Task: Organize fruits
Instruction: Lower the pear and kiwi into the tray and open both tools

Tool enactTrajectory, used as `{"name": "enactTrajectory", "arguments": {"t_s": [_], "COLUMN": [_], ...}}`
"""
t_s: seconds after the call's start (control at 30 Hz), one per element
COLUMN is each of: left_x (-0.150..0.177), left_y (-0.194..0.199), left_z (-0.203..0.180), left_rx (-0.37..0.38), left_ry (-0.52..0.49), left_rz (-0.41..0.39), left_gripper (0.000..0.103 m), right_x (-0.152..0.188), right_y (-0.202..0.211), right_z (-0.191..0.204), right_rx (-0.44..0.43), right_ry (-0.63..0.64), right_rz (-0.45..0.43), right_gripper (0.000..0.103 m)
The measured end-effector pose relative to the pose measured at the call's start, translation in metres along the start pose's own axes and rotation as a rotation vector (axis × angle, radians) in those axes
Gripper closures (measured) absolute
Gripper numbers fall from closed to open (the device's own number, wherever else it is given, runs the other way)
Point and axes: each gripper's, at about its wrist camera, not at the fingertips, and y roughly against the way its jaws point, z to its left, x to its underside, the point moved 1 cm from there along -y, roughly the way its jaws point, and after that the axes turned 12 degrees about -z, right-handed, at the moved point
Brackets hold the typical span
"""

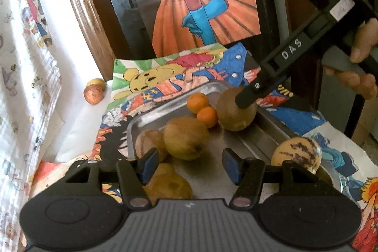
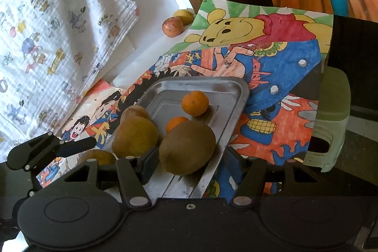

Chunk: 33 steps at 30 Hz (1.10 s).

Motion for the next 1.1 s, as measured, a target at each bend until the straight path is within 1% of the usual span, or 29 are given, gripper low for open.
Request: {"name": "enactTrajectory", "arguments": {"t_s": [0.17, 0.3, 0.43, 0.5, 0.67, 0.8, 1.0, 1.1], "left_x": [-0.005, -0.007, -0.007, -0.006, -0.005, -0.004, -0.003, -0.001], "left_y": [0.010, 0.016, 0.021, 0.023, 0.029, 0.033, 0.040, 0.045], "left_z": [0.003, 0.008, 0.015, 0.019, 0.030, 0.041, 0.053, 0.057], "left_rx": [-0.012, -0.027, -0.048, -0.059, -0.091, -0.117, -0.157, -0.169], "left_ry": [0.022, 0.047, 0.080, 0.101, 0.170, 0.235, 0.298, 0.336], "left_rz": [-0.025, -0.038, -0.048, -0.052, -0.052, -0.052, -0.057, -0.061], "left_gripper": [0.036, 0.031, 0.026, 0.021, 0.013, 0.006, 0.001, 0.001], "right_x": [-0.001, -0.001, -0.002, -0.002, -0.001, 0.000, 0.002, 0.005], "right_y": [0.005, 0.008, 0.009, 0.009, 0.012, 0.016, 0.023, 0.026], "right_z": [0.006, 0.010, 0.009, 0.010, 0.013, 0.021, 0.032, 0.037], "right_rx": [-0.003, 0.001, 0.011, 0.016, 0.025, 0.030, 0.033, 0.035], "right_ry": [0.008, 0.012, 0.003, 0.000, 0.002, 0.027, 0.056, 0.074], "right_rz": [-0.010, -0.022, -0.037, -0.043, -0.057, -0.070, -0.091, -0.098], "right_gripper": [0.039, 0.037, 0.033, 0.031, 0.023, 0.019, 0.012, 0.008]}}
